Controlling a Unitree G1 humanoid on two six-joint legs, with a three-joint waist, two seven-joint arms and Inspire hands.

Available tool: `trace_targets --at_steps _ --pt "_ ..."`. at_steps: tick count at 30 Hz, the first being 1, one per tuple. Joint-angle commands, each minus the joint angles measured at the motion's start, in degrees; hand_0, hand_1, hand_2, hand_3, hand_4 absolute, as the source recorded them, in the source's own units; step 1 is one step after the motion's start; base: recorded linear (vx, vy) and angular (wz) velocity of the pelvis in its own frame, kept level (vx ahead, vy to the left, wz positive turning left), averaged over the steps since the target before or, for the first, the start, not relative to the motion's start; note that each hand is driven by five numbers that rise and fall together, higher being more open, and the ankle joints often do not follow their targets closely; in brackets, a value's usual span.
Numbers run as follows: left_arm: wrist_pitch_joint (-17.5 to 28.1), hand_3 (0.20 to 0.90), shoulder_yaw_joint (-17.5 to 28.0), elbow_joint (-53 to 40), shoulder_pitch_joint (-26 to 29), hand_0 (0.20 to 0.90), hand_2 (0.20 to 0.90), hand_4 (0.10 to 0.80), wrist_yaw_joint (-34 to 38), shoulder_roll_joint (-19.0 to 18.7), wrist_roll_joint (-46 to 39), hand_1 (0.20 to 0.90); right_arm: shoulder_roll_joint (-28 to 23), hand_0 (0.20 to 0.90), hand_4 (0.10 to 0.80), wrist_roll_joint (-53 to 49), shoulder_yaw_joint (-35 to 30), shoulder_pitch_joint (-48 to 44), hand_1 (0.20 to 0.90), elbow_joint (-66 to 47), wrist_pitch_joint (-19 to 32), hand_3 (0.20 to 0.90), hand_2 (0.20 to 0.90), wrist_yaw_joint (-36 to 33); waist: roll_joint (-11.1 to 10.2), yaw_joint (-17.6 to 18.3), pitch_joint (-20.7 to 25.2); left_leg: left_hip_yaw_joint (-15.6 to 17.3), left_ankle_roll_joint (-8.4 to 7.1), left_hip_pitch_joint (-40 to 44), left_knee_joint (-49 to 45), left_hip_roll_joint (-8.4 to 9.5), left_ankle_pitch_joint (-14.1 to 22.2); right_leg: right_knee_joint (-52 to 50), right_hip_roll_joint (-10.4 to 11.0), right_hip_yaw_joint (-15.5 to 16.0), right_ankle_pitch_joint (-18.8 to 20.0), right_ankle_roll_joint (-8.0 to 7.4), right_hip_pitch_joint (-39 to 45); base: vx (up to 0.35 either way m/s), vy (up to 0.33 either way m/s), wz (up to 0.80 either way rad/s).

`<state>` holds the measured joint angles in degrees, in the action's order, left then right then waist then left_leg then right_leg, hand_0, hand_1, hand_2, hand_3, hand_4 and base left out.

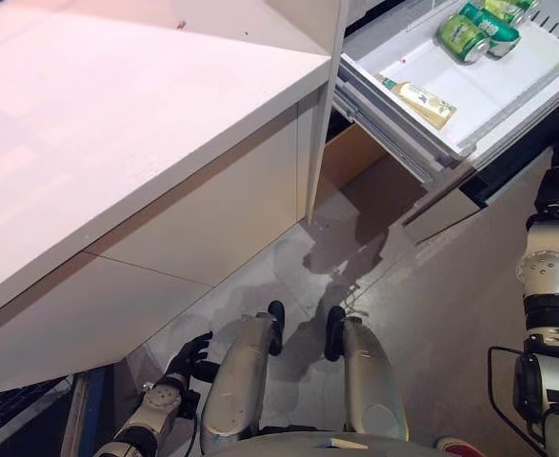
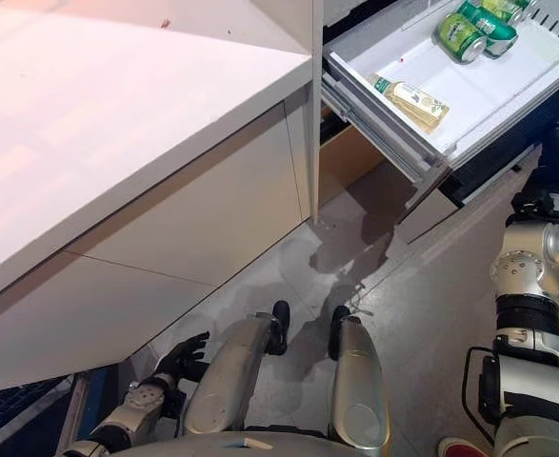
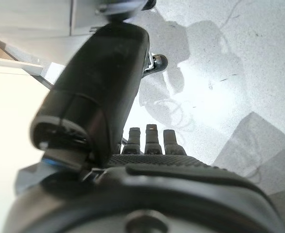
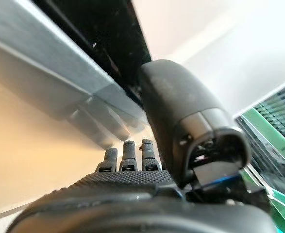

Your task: Put drinks into fridge and close the fridge

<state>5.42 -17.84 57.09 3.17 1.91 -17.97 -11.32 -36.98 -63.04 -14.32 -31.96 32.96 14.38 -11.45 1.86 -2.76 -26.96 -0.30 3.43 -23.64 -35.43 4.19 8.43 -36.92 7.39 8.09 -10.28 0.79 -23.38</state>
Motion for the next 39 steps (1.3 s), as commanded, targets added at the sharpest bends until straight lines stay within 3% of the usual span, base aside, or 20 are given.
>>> trace_targets --at_steps 1,17,22,32,39 --pt "2.48 0.9 -0.1 -3.52 -5.38 0.9 0.9 0.8 -0.73 -1.26 0.27 0.9 -3.19 0.9 0.8 6.43 5.97 -6.83 0.9 -14.51 1.23 0.9 0.9 11.36 -1.92 -4.52 4.52 -0.07 1.14 3.87 -0.19 0.47 5.01 -2.41 -0.14 3.02 -3.15 2.54 5.59 0.074 0.028 0.17" --pt "3.03 0.9 1.59 -0.68 -7.53 0.9 0.9 0.8 -1.36 -2.95 1.21 0.9 -5.08 0.9 0.8 10.04 9.7 -13.48 0.9 -4.66 1.32 0.9 0.9 7.58 -0.31 -9.16 6.4 -4.87 0.35 10.74 10.96 1.68 -0.19 4.28 2.11 6.78 -1.77 0.63 13.33 0.044 0.069 0.21" --pt "2.67 0.9 2.63 0.32 -7.92 0.9 0.9 0.8 -1.82 -3.37 1.88 0.9 -5.71 0.9 0.8 12.0 9.46 -12.46 0.9 -2.0 -1.09 0.9 0.9 6.87 -0.46 -9.33 7.63 -5.11 0.36 13.0 13.37 1.77 -0.7 6.76 2.26 7.0 -1.02 -0.3 15.44 0.025 0.033 0.17" --pt "2.41 0.9 2.85 1.28 -8.12 0.9 0.9 0.8 -2.8 -3.94 3.94 0.9 -5.0 0.9 0.8 15.39 7.86 -5.94 0.9 -0.47 -1.64 0.9 0.9 4.48 -1.51 -6.61 11.02 -3.11 0.68 17.61 17.25 0.97 -0.43 14.03 1.36 4.53 1.54 -2.08 19.43 -0.005 -0.045 0.0" --pt "0.99 0.9 2.72 0.52 -6.98 0.9 0.9 0.8 -1.95 -3.2 3.91 0.9 -1.65 0.9 0.8 16.43 7.87 0.8 0.9 -0.16 -3.81 0.9 0.9 4.63 -2.19 -3.16 14.81 0.11 -0.15 22.2 23.64 -0.61 -1.71 23.39 -0.66 2.43 4.74 -2.97 23.18 -0.059 -0.077 -0.3"
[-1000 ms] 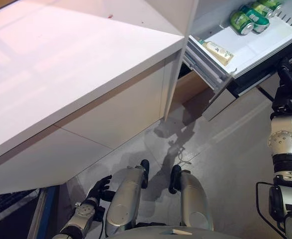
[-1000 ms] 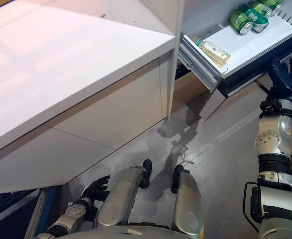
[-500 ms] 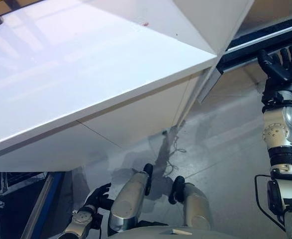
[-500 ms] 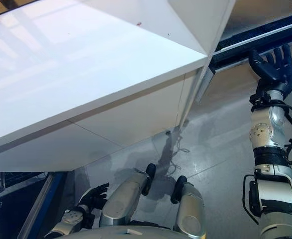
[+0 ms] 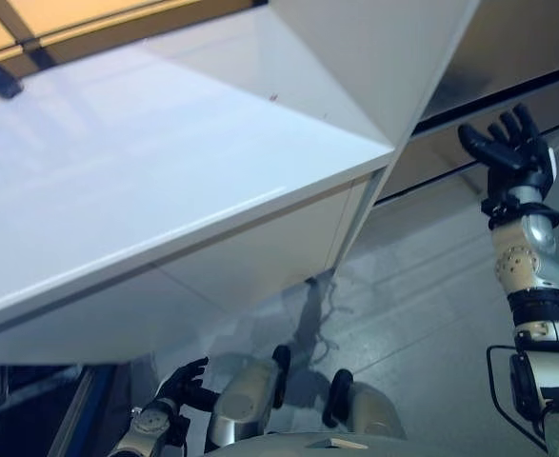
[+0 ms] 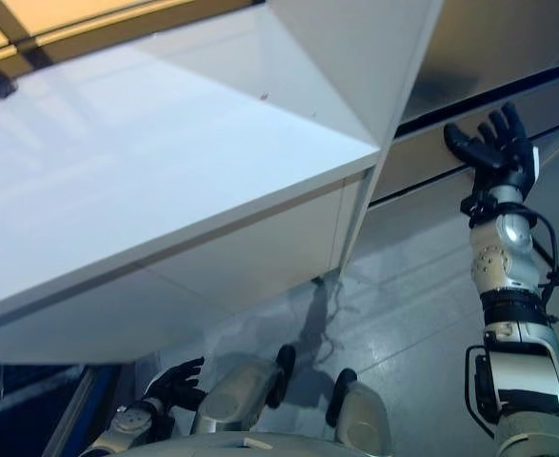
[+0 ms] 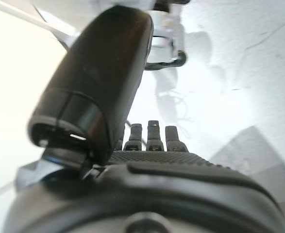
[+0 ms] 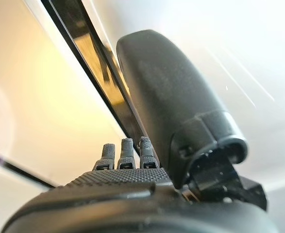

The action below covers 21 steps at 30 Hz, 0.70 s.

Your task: Put drinks into fridge and close the fridge

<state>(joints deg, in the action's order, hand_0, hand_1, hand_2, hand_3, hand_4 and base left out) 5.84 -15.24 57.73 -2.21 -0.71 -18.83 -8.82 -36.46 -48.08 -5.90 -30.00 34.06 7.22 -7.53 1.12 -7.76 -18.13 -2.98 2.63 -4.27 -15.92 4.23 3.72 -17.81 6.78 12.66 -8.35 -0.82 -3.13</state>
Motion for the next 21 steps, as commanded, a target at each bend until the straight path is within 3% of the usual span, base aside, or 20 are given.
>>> trace_targets --at_steps 1,11,21 --pt "0.52 0.9 0.2 -0.27 -1.58 0.9 0.9 0.8 0.61 -2.32 1.59 0.9 -1.55 0.9 0.8 1.16 -0.44 -0.18 0.9 -1.5 2.77 0.9 0.9 0.55 -1.54 2.15 6.35 3.1 0.49 3.32 4.98 -0.93 2.68 5.24 -0.3 -2.43 3.28 -1.42 3.24 -0.086 -0.083 -0.32" --pt "-0.58 0.9 3.62 0.9 -1.71 0.9 0.9 0.8 0.05 -0.53 -2.34 0.9 9.52 0.9 0.8 5.76 3.18 19.42 0.9 2.97 0.68 0.9 0.9 7.73 -3.26 6.08 11.42 6.9 -1.13 6.98 13.71 -3.15 -0.6 14.5 -3.21 -5.8 7.15 -1.88 5.27 -0.093 -0.084 -0.34" --pt "-5.38 0.9 8.62 4.81 -0.43 0.9 0.9 0.8 -11.86 1.69 -8.8 0.9 20.14 0.9 0.8 11.49 6.51 26.74 0.9 27.3 -5.85 0.9 0.9 16.02 -3.52 6.63 13.13 7.39 -1.47 9.53 15.24 -3.64 -0.91 17.38 -4.74 -5.9 7.74 -1.26 8.07 -0.092 -0.04 -0.08"
